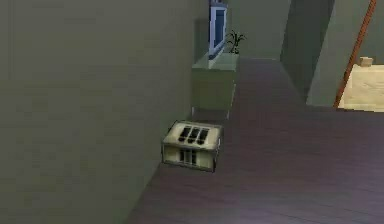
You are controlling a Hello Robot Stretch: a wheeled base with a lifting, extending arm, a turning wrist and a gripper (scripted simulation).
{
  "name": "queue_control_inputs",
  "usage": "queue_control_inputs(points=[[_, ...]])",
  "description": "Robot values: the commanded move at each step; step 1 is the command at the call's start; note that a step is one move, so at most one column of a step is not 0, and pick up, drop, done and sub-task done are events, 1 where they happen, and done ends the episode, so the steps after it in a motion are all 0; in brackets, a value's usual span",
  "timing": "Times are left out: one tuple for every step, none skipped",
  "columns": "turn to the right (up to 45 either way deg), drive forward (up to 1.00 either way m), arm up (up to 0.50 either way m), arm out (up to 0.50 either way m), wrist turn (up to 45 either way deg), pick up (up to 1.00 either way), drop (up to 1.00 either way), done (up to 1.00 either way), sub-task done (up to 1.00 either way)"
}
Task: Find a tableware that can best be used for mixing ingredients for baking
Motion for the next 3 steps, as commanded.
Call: queue_control_inputs(points=[[42.0,0.00,0.00,0.00,0.0,0.00,0.00,0.00,0.00],[0.0,1.00,0.00,0.00,0.0,0.00,0.00,0.00,0.00],[0.0,1.00,0.00,0.00,0.0,0.00,0.00,0.00,0.00]])
